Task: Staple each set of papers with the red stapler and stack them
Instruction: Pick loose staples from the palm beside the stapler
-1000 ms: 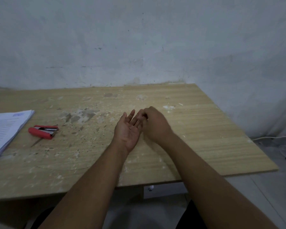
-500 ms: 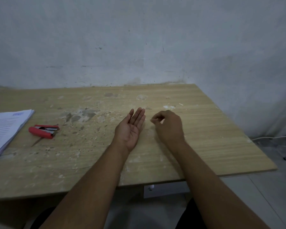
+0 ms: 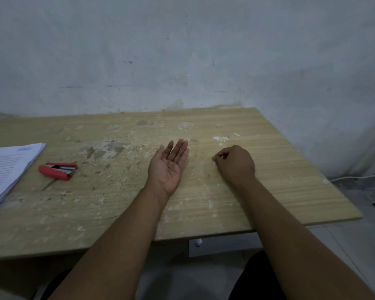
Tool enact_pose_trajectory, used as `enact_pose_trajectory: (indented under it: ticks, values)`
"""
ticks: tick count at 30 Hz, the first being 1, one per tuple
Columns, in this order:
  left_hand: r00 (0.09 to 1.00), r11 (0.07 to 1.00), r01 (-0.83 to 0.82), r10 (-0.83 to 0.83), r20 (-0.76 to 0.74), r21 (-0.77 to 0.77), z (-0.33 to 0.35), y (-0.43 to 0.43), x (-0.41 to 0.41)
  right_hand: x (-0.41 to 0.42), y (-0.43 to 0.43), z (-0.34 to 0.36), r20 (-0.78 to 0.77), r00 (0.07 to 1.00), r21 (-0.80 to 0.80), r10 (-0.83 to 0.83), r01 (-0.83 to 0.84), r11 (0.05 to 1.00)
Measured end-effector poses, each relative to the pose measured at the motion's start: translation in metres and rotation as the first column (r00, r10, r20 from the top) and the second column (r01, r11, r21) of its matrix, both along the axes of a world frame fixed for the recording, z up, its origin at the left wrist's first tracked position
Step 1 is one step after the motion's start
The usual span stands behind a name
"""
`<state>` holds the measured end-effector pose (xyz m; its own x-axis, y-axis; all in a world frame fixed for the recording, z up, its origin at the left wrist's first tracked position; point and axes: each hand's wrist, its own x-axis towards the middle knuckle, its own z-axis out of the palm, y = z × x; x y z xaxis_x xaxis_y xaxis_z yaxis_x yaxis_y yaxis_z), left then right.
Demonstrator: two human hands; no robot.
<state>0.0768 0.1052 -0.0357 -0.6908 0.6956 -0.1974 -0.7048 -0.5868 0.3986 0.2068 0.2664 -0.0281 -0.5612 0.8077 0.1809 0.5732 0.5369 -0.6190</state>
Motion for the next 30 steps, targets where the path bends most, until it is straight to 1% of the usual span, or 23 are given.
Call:
enact_pose_trajectory:
  ticks: [5, 10, 12, 15, 19, 21, 23, 27, 30]
  values:
    - [1.0, 0.999, -0.022, 0.022, 0.004, -0.027, -0.001, 0.001, 0.0, -0.015, -0.009, 0.002, -0.009, 0.994, 0.018, 0.109, -0.108, 0.994]
    - [1.0, 0.998, -0.029, 0.03, 0.003, -0.049, 0.0, 0.002, 0.0, -0.028, -0.011, 0.007, 0.039, 0.995, 0.011, 0.097, -0.098, 0.995]
    - [1.0, 0.998, -0.031, 0.031, 0.002, -0.056, -0.001, 0.002, 0.0, -0.035, -0.01, 0.007, 0.083, 0.992, 0.053, 0.095, -0.1, 0.994]
    - [1.0, 0.998, -0.031, 0.031, -0.003, -0.061, -0.001, 0.002, 0.0, -0.043, -0.013, 0.007, 0.204, 0.975, 0.151, 0.089, -0.121, 0.981]
    - [0.999, 0.997, -0.033, 0.032, -0.012, -0.072, -0.002, 0.002, -0.002, -0.048, -0.02, 0.006, 0.364, 0.923, 0.336, 0.122, -0.253, 0.907]
    - [0.999, 0.997, -0.033, 0.032, -0.013, -0.076, -0.003, 0.003, -0.002, -0.048, -0.021, 0.004, 0.409, 0.903, 0.371, 0.133, -0.298, 0.879]
    - [0.999, 0.996, -0.035, 0.034, -0.015, -0.08, -0.003, 0.003, -0.003, -0.049, -0.019, 0.001, 0.382, 0.91, 0.343, 0.16, -0.3, 0.89]
    - [0.999, 0.996, -0.042, 0.041, -0.011, -0.081, -0.003, 0.003, -0.003, -0.041, -0.016, -0.011, 0.168, 0.961, 0.287, 0.221, -0.262, 0.921]
    - [0.999, 0.996, -0.041, 0.04, -0.012, -0.084, -0.003, 0.004, -0.004, -0.037, -0.018, -0.017, 0.037, 0.98, 0.197, 0.195, -0.198, 0.96]
